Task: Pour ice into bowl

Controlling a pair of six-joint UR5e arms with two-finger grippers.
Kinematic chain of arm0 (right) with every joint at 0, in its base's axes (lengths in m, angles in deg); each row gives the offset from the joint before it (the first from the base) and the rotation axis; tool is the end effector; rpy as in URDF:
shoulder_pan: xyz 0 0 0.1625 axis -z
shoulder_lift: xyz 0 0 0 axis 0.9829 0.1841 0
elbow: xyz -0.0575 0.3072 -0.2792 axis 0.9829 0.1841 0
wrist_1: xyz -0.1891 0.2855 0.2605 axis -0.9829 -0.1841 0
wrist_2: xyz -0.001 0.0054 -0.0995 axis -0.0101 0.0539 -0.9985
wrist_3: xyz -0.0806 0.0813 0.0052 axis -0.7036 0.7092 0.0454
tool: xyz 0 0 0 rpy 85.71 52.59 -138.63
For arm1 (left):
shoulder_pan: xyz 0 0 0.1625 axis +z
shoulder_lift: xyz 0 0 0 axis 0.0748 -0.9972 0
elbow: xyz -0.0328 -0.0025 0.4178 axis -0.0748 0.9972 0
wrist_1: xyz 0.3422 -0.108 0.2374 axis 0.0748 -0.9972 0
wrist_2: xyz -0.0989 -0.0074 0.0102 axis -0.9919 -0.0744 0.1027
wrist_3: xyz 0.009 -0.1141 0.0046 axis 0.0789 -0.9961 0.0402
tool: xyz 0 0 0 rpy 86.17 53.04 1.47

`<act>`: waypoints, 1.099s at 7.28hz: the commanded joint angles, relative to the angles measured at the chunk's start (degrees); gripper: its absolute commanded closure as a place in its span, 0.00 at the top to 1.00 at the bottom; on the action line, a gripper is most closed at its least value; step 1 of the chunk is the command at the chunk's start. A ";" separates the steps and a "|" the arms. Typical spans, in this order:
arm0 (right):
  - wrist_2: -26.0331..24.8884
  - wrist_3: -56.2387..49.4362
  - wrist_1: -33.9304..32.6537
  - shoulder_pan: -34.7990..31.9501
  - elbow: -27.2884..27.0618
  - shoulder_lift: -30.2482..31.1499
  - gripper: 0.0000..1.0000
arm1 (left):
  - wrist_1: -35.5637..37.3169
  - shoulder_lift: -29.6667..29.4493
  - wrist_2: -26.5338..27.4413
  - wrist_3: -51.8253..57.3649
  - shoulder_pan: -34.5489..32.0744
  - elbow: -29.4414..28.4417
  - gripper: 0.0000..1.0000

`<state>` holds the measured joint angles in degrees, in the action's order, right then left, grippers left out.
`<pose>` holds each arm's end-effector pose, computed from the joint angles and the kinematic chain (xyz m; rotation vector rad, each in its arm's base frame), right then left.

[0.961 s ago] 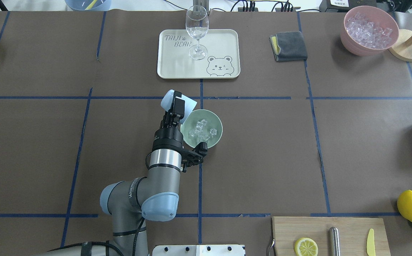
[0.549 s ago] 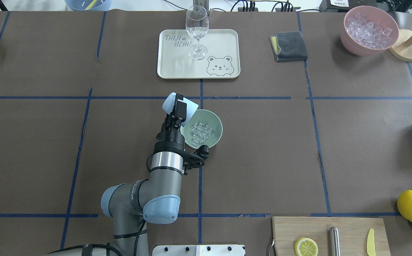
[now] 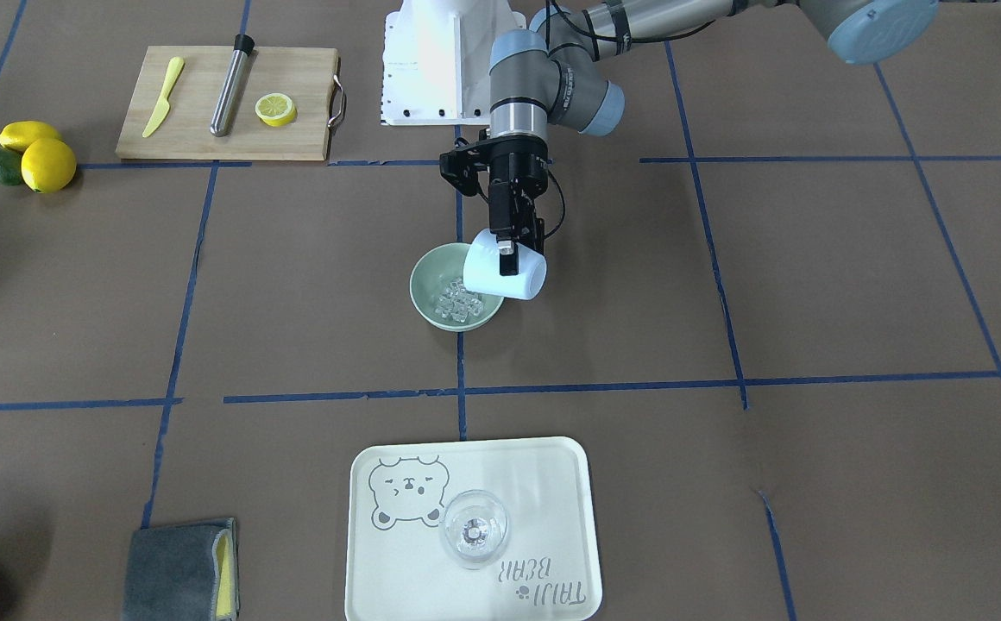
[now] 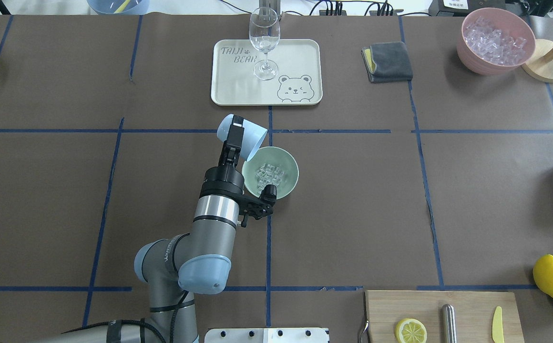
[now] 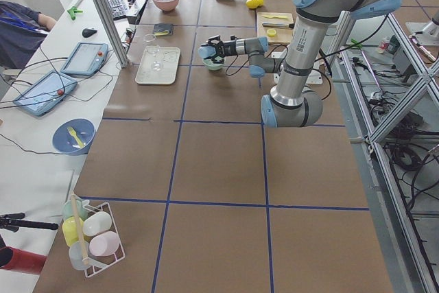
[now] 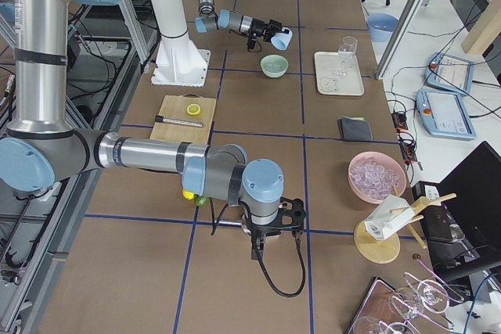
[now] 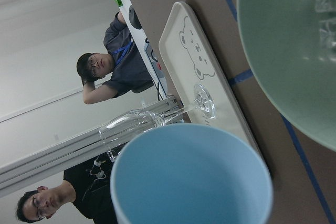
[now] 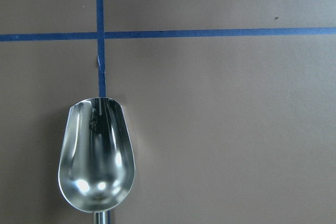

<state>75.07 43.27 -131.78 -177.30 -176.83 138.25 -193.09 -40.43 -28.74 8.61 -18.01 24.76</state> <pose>0.1197 -0.4390 0.6829 -0.0086 -0.7216 0.0441 0.5872 -0.3862 0.2050 1.4879 -0.6018 0.9538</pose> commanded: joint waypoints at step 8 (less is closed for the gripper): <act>0.01 -0.10 0.18 -0.35 -0.22 -0.59 1.00 | -16.64 21.82 -27.10 -68.64 -7.64 15.17 0.00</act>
<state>75.08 43.17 -131.60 -177.63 -177.09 137.71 -209.42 -24.19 -55.60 -50.19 -25.40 37.34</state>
